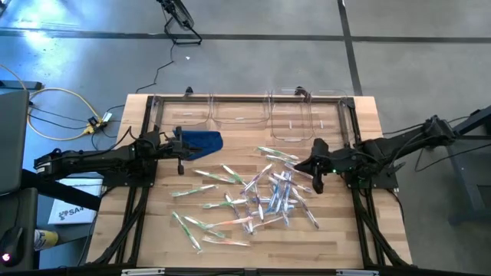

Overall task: Pick & Place Toothbrushes
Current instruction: Put the violet toothbrush into the left transparent bin

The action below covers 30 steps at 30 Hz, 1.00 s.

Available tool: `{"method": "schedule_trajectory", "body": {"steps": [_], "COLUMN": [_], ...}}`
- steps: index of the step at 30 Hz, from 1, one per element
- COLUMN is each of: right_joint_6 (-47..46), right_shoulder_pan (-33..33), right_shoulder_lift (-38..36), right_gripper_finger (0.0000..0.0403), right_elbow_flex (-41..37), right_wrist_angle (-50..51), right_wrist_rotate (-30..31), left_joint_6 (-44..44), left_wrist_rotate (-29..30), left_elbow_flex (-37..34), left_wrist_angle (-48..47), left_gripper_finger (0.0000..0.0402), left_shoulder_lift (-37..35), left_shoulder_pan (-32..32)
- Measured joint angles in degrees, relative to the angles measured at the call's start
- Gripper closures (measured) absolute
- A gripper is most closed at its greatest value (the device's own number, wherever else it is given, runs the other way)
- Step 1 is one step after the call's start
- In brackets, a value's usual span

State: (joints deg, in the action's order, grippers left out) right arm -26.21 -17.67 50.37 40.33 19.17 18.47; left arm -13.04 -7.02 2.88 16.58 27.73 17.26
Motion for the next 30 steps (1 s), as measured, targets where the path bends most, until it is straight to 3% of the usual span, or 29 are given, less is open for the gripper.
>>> {"method": "schedule_trajectory", "body": {"steps": [19,30], "right_joint_6": [9.87,5.67], "right_shoulder_pan": [0.04,1.06], "right_shoulder_lift": [1.64,2.94], "right_gripper_finger": [0.0401,0.0401], "right_elbow_flex": [0.01,0.03], "right_wrist_angle": [-8.43,-8.81], "right_wrist_rotate": [-0.38,0.01], "left_joint_6": [-0.20,-0.20], "left_wrist_rotate": [-0.01,0.01], "left_elbow_flex": [-0.01,-0.01], "left_wrist_angle": [-0.11,-0.09], "left_gripper_finger": [0.0401,0.0401], "left_shoulder_lift": [0.00,0.00], "left_shoulder_pan": [0.00,0.00]}}
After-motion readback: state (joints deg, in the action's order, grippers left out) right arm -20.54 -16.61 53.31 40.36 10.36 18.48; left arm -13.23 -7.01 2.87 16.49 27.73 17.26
